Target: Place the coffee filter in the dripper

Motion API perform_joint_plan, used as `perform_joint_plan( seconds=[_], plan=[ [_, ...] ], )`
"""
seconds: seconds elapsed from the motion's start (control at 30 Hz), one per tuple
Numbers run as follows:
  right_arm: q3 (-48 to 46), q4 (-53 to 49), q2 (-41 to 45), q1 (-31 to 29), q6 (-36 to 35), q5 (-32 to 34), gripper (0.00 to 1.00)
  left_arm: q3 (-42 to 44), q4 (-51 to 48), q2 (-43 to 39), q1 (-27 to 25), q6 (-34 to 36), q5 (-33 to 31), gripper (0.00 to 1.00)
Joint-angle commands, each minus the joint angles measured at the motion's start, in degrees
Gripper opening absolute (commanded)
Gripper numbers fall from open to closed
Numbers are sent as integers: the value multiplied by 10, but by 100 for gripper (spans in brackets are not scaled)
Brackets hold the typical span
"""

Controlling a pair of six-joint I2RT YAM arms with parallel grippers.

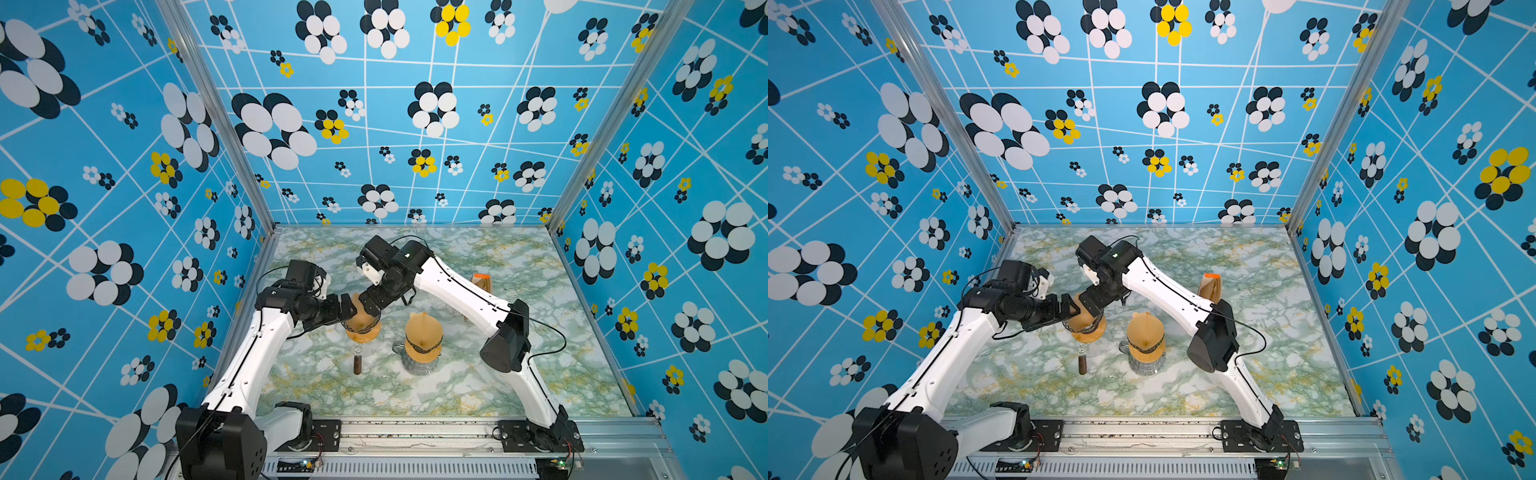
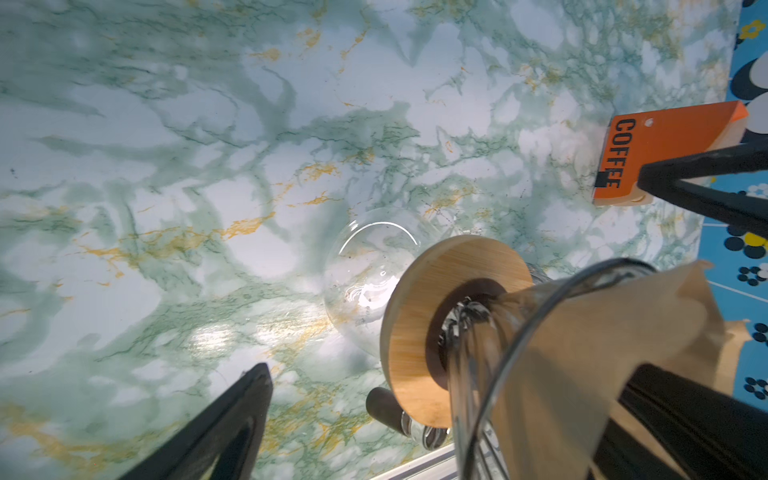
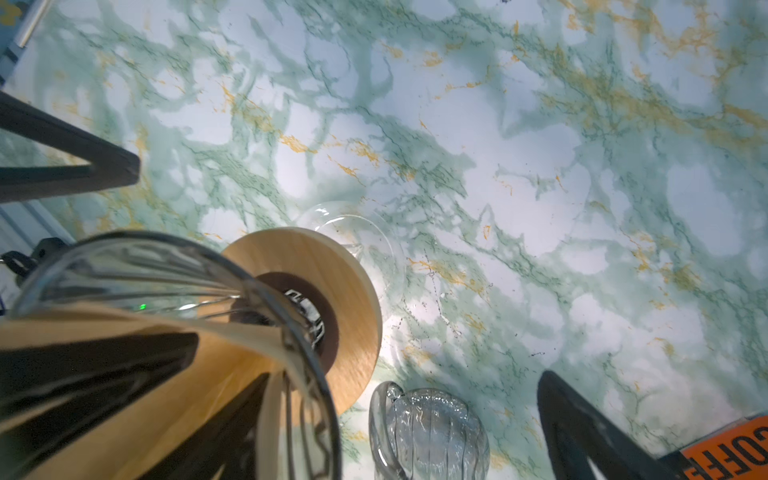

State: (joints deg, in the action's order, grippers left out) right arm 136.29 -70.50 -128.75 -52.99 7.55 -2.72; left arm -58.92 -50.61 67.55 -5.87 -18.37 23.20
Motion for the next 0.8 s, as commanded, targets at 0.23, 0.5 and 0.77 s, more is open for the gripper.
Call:
perform_joint_plan(
  seconds=[0.23, 0.5, 0.77],
  plan=[
    [-17, 18, 22, 5, 10, -52, 99, -2, 6, 1, 5, 18, 28, 99],
    [-14, 17, 5, 6, 7, -44, 99, 13, 31, 17, 5, 13, 28, 99],
    [-15, 12, -4, 5, 5, -34, 99, 20, 38, 30, 3, 15, 26, 99]
  ],
)
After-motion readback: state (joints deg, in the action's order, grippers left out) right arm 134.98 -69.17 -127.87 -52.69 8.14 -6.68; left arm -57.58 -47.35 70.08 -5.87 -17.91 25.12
